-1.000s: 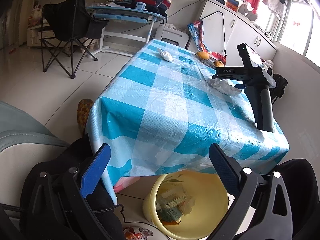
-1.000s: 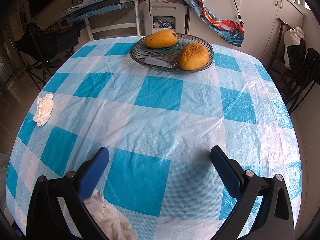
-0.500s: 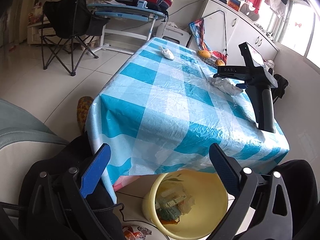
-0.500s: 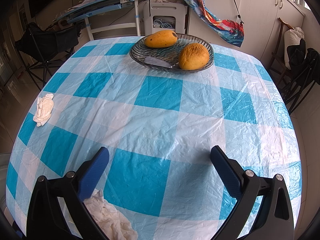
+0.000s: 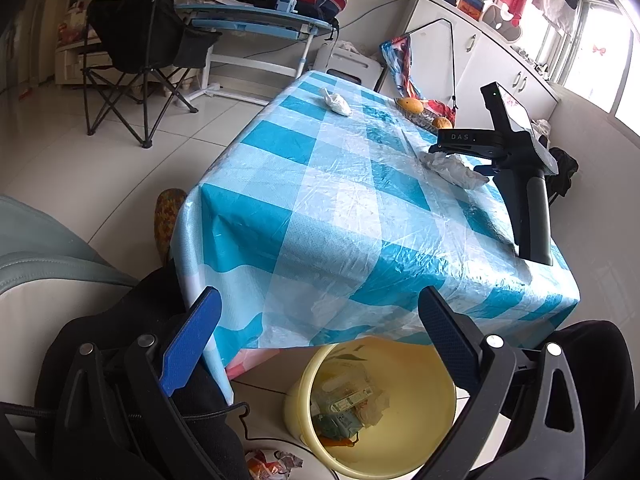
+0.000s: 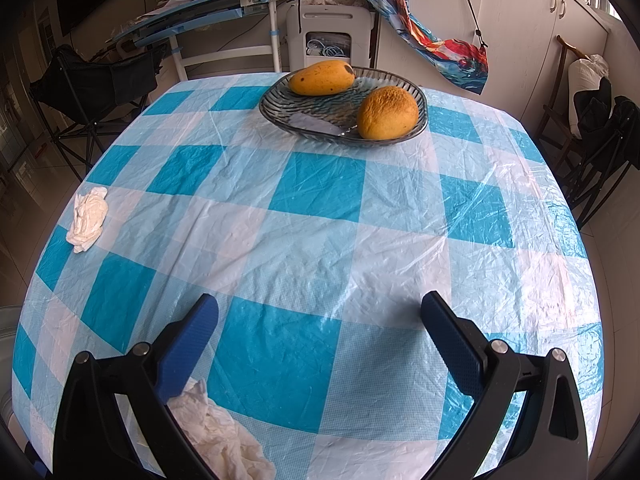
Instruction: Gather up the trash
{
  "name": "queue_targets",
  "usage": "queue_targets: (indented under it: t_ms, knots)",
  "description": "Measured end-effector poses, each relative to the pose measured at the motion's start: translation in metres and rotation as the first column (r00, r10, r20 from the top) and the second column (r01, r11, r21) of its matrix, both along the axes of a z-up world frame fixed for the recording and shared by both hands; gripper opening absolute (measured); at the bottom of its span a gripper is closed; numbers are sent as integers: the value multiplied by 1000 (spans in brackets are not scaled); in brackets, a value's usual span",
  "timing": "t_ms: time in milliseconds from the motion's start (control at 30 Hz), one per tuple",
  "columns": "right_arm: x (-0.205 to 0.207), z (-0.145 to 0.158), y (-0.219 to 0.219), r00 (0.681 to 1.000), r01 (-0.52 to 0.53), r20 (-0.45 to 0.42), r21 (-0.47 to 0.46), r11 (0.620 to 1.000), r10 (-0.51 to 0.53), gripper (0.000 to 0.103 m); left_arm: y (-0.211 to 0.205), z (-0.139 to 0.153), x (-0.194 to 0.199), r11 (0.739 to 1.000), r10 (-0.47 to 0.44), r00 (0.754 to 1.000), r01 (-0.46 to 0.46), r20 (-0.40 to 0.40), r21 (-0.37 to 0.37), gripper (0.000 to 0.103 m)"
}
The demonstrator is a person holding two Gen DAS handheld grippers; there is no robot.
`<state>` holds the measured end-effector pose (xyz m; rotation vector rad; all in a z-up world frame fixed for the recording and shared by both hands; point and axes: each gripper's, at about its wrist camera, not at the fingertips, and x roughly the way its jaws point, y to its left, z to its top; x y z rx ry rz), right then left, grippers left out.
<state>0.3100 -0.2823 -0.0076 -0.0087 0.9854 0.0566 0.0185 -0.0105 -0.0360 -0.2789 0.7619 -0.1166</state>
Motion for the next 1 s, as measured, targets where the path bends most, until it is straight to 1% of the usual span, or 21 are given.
queue_targets:
  t_ms: [1000]
  knots:
    - [0, 0, 0, 1000, 0, 0, 0, 1000, 0, 97, 3, -4, 3, 1000, 8, 1000, -8, -21, -24, 95]
